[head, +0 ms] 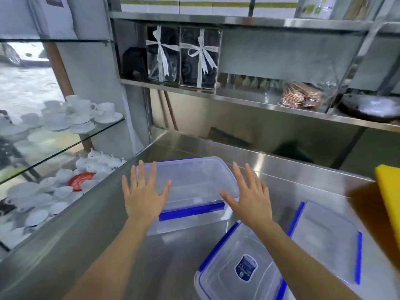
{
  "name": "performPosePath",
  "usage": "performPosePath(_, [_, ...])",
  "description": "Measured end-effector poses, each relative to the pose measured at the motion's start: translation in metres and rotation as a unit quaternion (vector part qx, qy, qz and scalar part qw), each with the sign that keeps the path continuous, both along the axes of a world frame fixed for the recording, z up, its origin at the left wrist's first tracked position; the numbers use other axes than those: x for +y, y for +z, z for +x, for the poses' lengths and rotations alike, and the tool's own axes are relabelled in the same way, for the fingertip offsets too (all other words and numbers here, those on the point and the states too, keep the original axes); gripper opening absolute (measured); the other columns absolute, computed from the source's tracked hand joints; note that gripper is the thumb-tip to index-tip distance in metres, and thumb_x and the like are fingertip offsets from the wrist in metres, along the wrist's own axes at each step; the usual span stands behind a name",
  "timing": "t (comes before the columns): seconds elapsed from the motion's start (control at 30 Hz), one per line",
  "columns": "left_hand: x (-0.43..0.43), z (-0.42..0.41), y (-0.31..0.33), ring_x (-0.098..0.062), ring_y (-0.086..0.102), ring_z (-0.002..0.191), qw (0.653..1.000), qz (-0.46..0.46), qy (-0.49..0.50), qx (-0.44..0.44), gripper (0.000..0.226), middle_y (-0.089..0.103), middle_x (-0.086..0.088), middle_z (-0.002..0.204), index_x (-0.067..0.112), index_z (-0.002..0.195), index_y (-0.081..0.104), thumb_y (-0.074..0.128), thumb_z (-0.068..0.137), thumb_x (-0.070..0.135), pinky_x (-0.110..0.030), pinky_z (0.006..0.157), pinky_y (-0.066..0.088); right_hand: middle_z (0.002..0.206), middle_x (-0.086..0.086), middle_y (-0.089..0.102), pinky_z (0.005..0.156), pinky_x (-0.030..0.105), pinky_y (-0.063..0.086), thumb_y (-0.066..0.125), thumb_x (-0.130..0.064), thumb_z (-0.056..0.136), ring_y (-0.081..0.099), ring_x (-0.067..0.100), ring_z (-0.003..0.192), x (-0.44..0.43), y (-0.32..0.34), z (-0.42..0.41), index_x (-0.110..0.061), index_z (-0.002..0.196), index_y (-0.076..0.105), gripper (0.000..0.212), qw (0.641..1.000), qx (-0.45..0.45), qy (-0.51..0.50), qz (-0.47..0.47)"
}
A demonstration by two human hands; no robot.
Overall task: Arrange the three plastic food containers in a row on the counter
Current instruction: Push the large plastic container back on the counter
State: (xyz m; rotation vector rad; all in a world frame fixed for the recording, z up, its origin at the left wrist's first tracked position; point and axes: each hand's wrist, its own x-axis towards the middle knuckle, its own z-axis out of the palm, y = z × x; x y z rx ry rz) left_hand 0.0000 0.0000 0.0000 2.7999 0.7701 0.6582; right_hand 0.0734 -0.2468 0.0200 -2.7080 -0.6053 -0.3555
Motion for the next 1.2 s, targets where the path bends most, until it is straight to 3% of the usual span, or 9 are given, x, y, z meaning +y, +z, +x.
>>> performPosePath(0.2, [0.028, 0.001, -0.021, -0.031, 0.013, 0.144, 0.989, -0.119, 0.081, 0.043, 0.069, 0.016, -0.012, 0.157, 0.022, 0.145, 0.021, 0.042, 0.088, 0.055, -0.052, 0.115, 0.008, 0.159, 0.002, 0.006, 0.114, 0.051, 0.017, 0.021, -0.075, 0.074, 0.012, 0.029, 0.144, 0.017, -0.024, 0.005, -0.037, 0.144, -0.005, 0.083, 0.994, 0.103, -0.036, 0.022])
performPosePath(0.37, [0.042, 0.007, -0.025, -0.042, 0.046, 0.121, 0.887, -0.444, 0.123, -0.024, 0.081, 0.041, -0.022, 0.140, 0.004, 0.137, 0.028, 0.058, 0.080, 0.054, -0.054, 0.100, 0.040, 0.159, 0.004, 0.000, 0.106, 0.049, 0.035, 0.035, -0.066, 0.084, 0.026, 0.032, 0.139, 0.023, -0.041, 0.010, -0.027, 0.146, 0.002, 0.080, 0.975, 0.217, -0.037, 0.043])
performPosePath(0.57, [0.032, 0.002, -0.028, -0.043, 0.045, 0.119, 0.854, -0.487, 0.162, -0.085, 0.074, 0.038, -0.025, 0.138, -0.002, 0.133, 0.031, 0.057, 0.085, 0.049, -0.054, 0.099, 0.040, 0.159, 0.003, -0.008, 0.106, 0.045, 0.034, 0.039, -0.058, 0.087, 0.024, 0.031, 0.139, 0.024, -0.041, 0.021, -0.026, 0.146, 0.007, 0.074, 0.967, 0.241, -0.002, 0.086])
performPosePath(0.7, [0.001, -0.009, -0.024, -0.043, 0.042, 0.120, 0.807, -0.528, 0.217, -0.149, 0.062, 0.036, -0.026, 0.137, -0.002, 0.132, 0.032, 0.055, 0.089, 0.036, -0.053, 0.101, 0.037, 0.158, 0.004, -0.010, 0.091, 0.040, 0.044, 0.035, -0.044, 0.095, 0.042, 0.030, 0.129, 0.028, -0.036, 0.041, -0.026, 0.146, 0.011, 0.060, 0.966, 0.255, -0.008, 0.043])
performPosePath(0.83, [-0.054, -0.032, -0.021, -0.032, 0.046, 0.114, 0.767, -0.583, 0.182, -0.196, 0.053, 0.041, -0.019, 0.131, 0.002, 0.127, 0.036, 0.062, 0.086, 0.022, -0.042, 0.097, 0.038, 0.149, 0.016, 0.025, 0.075, 0.042, 0.044, 0.026, -0.027, 0.098, 0.057, 0.039, 0.102, 0.038, -0.037, 0.048, -0.022, 0.145, 0.008, 0.051, 0.966, 0.241, -0.065, 0.069])
performPosePath(0.93, [-0.079, -0.056, -0.012, -0.016, 0.054, 0.096, 0.740, -0.652, 0.085, -0.142, 0.042, 0.051, -0.003, 0.117, 0.014, 0.117, 0.036, 0.064, 0.085, 0.018, -0.034, 0.086, 0.041, 0.130, 0.021, 0.048, 0.090, 0.048, 0.043, 0.028, -0.031, 0.097, 0.052, 0.041, 0.108, 0.046, -0.038, 0.046, -0.018, 0.144, 0.010, 0.052, 0.934, 0.290, -0.097, 0.183])
performPosePath(0.97, [-0.078, -0.065, -0.010, -0.010, 0.056, 0.095, 0.753, -0.652, 0.039, -0.085, 0.042, 0.053, 0.005, 0.113, 0.017, 0.119, 0.038, 0.063, 0.086, 0.022, -0.032, 0.086, 0.043, 0.133, 0.020, 0.048, 0.095, 0.048, 0.041, 0.033, -0.035, 0.096, 0.050, 0.040, 0.113, 0.048, -0.037, 0.043, -0.017, 0.144, 0.011, 0.056, 0.917, 0.312, -0.101, 0.227])
performPosePath(1.07, [-0.054, -0.084, 0.000, -0.012, 0.064, 0.087, 0.880, -0.468, -0.050, 0.059, 0.017, 0.067, 0.012, 0.095, 0.029, 0.103, 0.060, 0.059, 0.087, 0.033, -0.038, 0.084, 0.051, 0.135, 0.011, 0.048, 0.097, 0.045, 0.043, 0.057, -0.039, 0.086, 0.051, 0.030, 0.115, 0.050, -0.035, 0.028, -0.018, 0.138, 0.020, 0.068, 0.859, 0.353, -0.086, 0.362])
performPosePath(1.2, [-0.029, -0.074, 0.029, -0.019, 0.061, 0.094, 0.959, -0.256, -0.012, -0.123, 0.026, 0.067, 0.006, 0.098, 0.021, 0.104, 0.062, 0.061, 0.085, 0.038, -0.034, 0.083, 0.046, 0.128, 0.005, 0.052, 0.094, 0.039, 0.046, 0.077, -0.030, 0.072, 0.053, 0.025, 0.113, 0.057, -0.036, 0.005, -0.019, 0.127, 0.031, 0.073, 0.823, 0.347, -0.074, 0.444])
